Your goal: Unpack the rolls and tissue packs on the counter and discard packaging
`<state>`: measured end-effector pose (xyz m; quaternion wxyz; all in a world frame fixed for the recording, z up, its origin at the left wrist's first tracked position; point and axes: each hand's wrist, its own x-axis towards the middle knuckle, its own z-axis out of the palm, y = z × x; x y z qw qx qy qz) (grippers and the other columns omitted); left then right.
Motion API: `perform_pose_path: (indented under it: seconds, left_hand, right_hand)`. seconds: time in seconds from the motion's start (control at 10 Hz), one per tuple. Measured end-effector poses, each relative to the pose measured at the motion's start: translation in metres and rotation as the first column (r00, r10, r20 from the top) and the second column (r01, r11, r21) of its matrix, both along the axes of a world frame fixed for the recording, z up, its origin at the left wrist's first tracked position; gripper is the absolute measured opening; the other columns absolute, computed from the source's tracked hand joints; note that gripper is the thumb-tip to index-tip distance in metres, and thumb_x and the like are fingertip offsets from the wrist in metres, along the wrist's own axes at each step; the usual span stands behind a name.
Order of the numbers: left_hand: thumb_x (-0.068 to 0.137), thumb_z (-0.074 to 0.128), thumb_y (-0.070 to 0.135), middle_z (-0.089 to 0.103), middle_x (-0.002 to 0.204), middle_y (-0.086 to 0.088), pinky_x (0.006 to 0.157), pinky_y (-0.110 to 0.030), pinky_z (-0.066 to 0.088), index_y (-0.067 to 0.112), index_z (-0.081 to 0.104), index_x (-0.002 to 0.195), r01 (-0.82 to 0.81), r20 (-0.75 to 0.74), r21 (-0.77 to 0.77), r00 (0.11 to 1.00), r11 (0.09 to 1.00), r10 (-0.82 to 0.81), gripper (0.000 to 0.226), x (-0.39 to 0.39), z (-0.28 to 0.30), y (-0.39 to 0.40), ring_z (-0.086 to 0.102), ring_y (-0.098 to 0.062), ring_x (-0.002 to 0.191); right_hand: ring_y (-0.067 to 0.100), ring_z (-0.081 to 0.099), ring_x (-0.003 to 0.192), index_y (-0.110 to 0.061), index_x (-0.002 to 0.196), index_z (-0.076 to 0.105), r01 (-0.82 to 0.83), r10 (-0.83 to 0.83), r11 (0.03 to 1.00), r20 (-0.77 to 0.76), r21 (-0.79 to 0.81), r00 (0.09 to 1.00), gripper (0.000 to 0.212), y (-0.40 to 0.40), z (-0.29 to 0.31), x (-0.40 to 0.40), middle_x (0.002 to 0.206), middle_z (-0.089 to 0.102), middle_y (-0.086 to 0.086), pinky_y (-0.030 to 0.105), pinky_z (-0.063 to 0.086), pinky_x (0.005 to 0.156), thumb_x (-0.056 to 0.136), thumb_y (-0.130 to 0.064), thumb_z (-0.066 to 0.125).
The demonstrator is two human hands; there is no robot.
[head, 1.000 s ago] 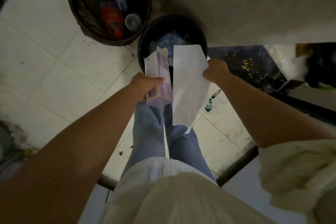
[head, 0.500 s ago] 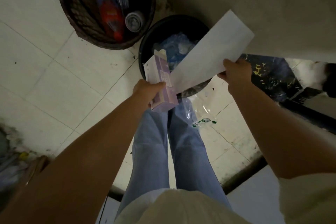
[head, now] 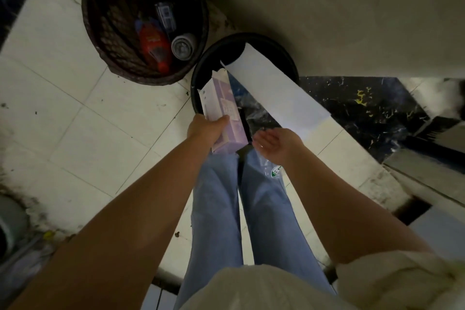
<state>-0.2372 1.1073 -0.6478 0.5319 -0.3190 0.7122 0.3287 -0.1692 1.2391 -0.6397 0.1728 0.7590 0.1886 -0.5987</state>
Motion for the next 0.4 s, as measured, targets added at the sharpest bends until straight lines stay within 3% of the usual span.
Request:
perform_pose_path:
  seconds: [0.1, 0.2, 0.3, 0.4]
  left_hand:
    - [0.088, 0.057, 0.038, 0.041, 0.144, -0.017, 0.105, -0.042, 0.04, 0.004, 0.03, 0.14, 0.057, -0.003, -0.03, 0.998, 0.998, -0.057, 0.068, -0.002, 0.006, 0.006, 0.043, -0.035, 0.129]
    - [0.09, 0.054, 0.032, 0.04, 0.145, -0.017, 0.103, -0.039, 0.039, 0.006, 0.027, 0.143, 0.151, -0.051, -0.025, 0.987, 0.988, -0.153, 0.065, 0.005, 0.035, 0.003, 0.042, -0.034, 0.13]
    - [0.092, 0.051, 0.023, 0.042, 0.144, -0.018, 0.102, -0.038, 0.04, 0.006, 0.025, 0.144, 0.276, -0.18, -0.038, 0.944, 0.961, -0.278, 0.06, 0.008, 0.058, -0.002, 0.043, -0.034, 0.129]
    - [0.093, 0.048, 0.021, 0.044, 0.141, -0.018, 0.102, -0.039, 0.04, 0.006, 0.033, 0.14, 0.295, -0.252, -0.093, 0.917, 0.951, -0.309, 0.051, 0.003, 0.066, -0.002, 0.041, -0.034, 0.129]
  right_hand:
    - [0.027, 0.063, 0.081, -0.007, 0.088, 0.049, -0.281, 0.283, 0.951, -0.002, -0.13, 0.959, 0.016, -0.002, 0.013, 0.0, 0.088, 0.06, 0.033, 0.036, 0.045, 0.098, 0.095, -0.016, 0.038]
    - [0.022, 0.048, 0.061, -0.006, 0.065, 0.047, -0.576, 0.573, 0.814, -0.062, -0.075, 0.817, 0.027, -0.003, 0.044, 0.008, 0.07, 0.051, 0.011, 0.037, 0.045, 0.076, 0.091, -0.01, 0.043]
    - [0.024, 0.053, 0.066, -0.004, 0.063, 0.05, -0.901, 0.907, 0.415, 0.02, 0.129, 0.421, 0.029, 0.004, 0.066, 0.004, 0.08, 0.056, 0.016, 0.031, 0.044, 0.069, 0.091, -0.01, 0.045]
    - [0.033, 0.054, 0.112, 0.0, 0.116, 0.055, -0.941, 0.967, 0.101, 0.189, 0.323, 0.169, 0.032, 0.015, 0.066, -0.005, 0.125, 0.056, 0.022, 0.037, 0.044, 0.094, 0.093, -0.017, 0.041]
